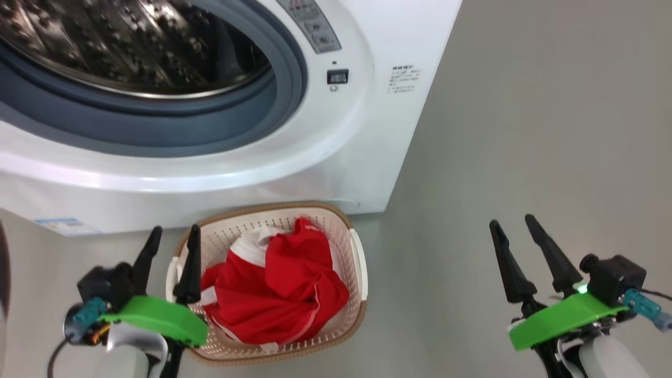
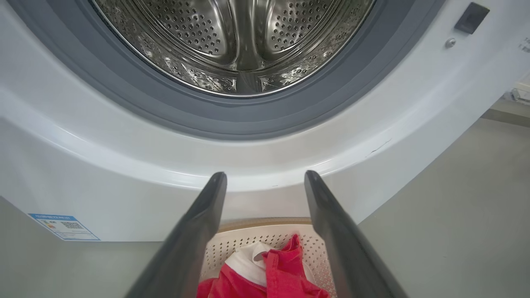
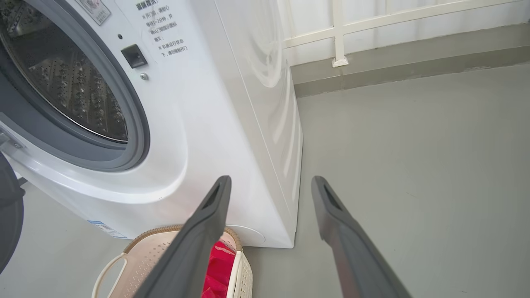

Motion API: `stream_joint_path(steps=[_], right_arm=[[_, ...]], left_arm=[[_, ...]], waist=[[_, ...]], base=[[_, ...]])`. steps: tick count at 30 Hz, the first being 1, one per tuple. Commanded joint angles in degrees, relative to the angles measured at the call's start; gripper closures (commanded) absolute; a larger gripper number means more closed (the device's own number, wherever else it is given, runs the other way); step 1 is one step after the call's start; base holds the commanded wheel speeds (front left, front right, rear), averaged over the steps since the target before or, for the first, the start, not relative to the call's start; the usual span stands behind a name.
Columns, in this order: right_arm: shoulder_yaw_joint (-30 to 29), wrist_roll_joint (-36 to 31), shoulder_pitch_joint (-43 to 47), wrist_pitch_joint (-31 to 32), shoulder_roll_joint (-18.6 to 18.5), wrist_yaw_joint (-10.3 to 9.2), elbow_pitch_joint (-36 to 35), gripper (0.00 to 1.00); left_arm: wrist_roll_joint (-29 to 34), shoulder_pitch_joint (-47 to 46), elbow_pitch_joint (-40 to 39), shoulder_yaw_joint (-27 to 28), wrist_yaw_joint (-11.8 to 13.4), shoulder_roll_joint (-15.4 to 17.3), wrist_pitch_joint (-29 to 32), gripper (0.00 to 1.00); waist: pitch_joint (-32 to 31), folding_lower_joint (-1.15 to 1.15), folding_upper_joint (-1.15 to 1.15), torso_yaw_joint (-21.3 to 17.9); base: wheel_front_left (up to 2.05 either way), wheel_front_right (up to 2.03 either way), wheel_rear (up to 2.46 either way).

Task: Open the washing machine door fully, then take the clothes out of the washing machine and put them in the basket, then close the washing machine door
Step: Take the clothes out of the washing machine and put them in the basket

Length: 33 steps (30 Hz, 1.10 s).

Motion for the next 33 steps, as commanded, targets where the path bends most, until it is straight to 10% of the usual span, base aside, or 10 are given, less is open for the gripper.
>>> stream_joint_path(steps=[1, 33], right_arm=[[1.19, 0.66, 1.66, -0.36, -0.73, 0.37, -0.97, 0.0], [-0.99, 1.55, 12.04, -0.36, -1.24, 0.37, -1.47, 0.0]], left_arm=[[1.33, 1.94, -2.41, 2.39, -0.32, 0.88, -0.45, 0.0], [7.33, 22.69, -22.99, 9.42, -0.32, -1.15, -0.45, 0.0]], waist=[[-3.49, 0.0, 0.0, 0.72], [-12.3, 0.0, 0.0, 0.54]], base=[[0.0, 0.0, 0.0], [0.0, 0.0, 0.0]])
